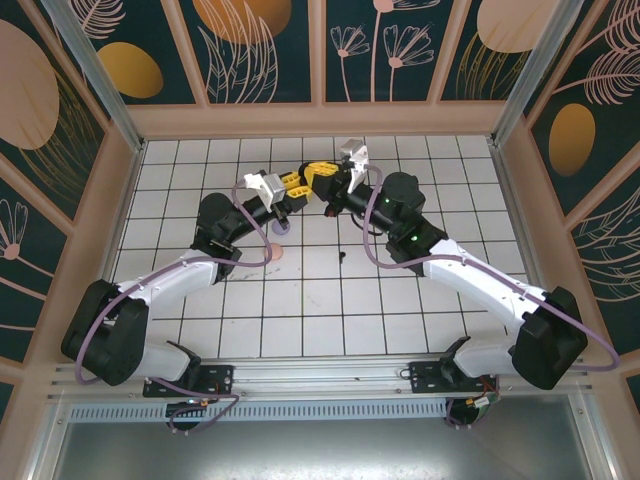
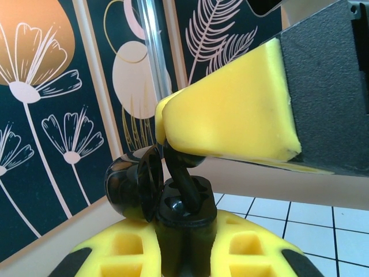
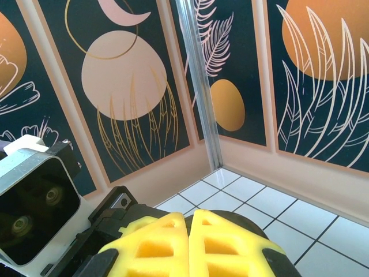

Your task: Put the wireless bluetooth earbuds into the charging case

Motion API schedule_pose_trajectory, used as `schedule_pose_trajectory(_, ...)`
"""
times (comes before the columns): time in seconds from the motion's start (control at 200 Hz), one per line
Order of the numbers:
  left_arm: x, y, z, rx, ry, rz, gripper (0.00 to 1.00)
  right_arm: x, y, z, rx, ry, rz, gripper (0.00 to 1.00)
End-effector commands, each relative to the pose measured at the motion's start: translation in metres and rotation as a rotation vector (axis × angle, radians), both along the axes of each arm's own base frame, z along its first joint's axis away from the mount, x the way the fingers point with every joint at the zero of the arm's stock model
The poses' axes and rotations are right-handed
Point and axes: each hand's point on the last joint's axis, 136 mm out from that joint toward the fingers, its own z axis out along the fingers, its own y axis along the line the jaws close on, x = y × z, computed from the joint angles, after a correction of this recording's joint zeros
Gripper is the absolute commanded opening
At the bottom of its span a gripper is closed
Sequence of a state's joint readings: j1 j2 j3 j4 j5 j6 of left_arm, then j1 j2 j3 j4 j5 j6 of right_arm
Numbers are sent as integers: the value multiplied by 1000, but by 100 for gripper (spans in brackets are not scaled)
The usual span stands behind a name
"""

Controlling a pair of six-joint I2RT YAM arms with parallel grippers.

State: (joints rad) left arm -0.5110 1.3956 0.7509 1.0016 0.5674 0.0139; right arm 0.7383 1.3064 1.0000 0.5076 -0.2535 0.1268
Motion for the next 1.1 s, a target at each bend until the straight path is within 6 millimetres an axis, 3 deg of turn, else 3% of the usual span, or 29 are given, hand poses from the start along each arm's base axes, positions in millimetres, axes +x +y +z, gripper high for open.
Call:
schedule_pose_trajectory(0.0,-7,7,51,-88,-121,9,0,-7,4,-25,-79,40,36,0)
schedule_pose_trajectory(0.52,-4,5,51,-94,-98,7,0,-7,9,-36,-155,34,19,0)
schedule_pose_trajectory(0.726,-2,4,47,-90,-80,2,0,1,3,-22,-99,48,-33,28)
schedule_pose_trajectory(1.096,1,2,39,-90,-47,-3,0,7,0,-4,-60,93,-74,53)
